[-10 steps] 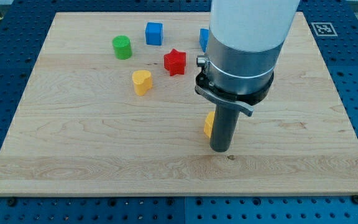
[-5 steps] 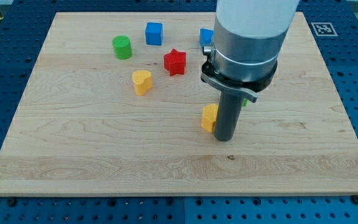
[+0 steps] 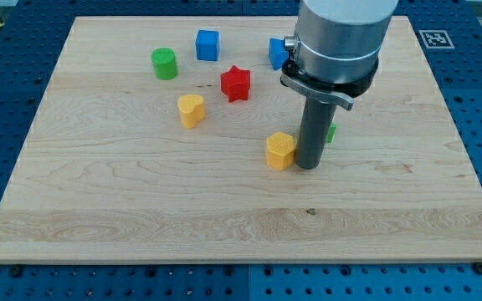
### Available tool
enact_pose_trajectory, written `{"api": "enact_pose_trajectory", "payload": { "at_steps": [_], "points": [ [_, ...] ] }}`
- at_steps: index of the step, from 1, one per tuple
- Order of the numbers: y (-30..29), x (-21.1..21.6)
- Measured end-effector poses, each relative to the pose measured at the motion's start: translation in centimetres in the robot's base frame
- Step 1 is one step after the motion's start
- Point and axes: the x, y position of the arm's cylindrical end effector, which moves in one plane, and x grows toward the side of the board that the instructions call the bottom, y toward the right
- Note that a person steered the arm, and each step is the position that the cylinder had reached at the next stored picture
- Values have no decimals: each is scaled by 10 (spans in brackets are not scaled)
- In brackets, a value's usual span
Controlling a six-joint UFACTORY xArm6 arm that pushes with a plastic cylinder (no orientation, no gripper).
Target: Move the hexagon diagonal to the yellow heart
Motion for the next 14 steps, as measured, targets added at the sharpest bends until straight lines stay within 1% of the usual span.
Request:
{"api": "enact_pose_trajectory", "payload": {
  "at_steps": [1, 5, 6, 7, 8, 9, 10, 11, 12, 14],
  "points": [
    [-3, -5],
    [-36, -2],
    [-22, 28],
    [-29, 36],
    [-62, 35],
    [-78, 35],
    [-77, 35],
    [-77, 29],
    [-77, 14],
    [-77, 7]
  ]
}}
